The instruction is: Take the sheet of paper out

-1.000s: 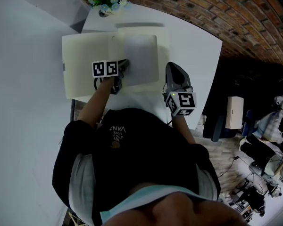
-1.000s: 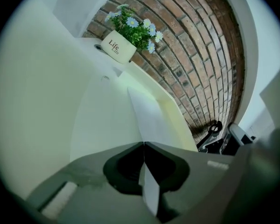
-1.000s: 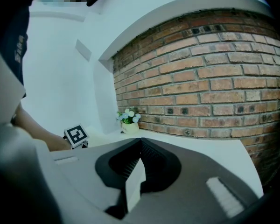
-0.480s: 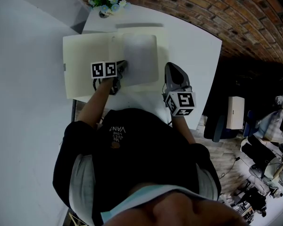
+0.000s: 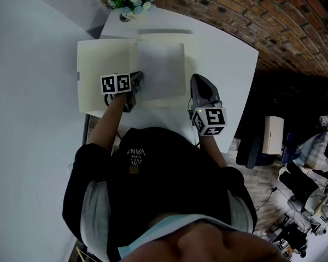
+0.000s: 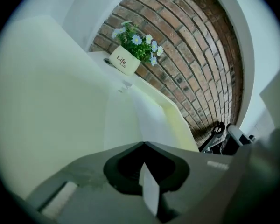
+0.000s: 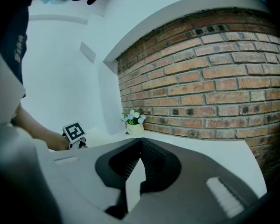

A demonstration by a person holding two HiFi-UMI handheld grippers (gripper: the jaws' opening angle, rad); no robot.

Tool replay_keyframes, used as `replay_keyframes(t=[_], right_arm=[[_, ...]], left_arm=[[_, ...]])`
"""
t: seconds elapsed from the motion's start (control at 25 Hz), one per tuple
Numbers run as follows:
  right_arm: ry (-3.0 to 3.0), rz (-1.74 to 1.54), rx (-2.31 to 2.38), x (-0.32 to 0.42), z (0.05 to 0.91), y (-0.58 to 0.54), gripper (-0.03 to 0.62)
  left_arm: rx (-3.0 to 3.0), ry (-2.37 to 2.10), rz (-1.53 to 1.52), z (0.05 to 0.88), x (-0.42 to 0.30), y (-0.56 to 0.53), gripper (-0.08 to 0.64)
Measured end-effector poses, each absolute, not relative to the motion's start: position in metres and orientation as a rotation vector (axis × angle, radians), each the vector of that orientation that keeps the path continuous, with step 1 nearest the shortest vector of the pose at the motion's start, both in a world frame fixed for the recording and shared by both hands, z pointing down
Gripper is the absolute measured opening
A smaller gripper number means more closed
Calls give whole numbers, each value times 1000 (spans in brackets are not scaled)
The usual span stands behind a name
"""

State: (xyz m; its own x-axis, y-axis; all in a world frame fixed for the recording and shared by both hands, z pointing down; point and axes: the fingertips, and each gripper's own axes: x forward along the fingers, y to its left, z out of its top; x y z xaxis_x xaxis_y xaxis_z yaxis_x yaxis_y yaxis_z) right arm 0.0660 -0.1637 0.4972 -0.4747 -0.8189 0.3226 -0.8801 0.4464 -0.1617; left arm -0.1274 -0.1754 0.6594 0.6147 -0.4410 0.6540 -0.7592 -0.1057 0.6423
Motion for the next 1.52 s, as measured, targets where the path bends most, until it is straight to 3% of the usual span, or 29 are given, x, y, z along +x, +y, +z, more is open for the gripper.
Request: replay_keyframes(t=[1.52], right_arm=[[-2645,429,1209,1,496,-148,0]], left_arm=[[1826,-1313,434,597,-249,-127,2]])
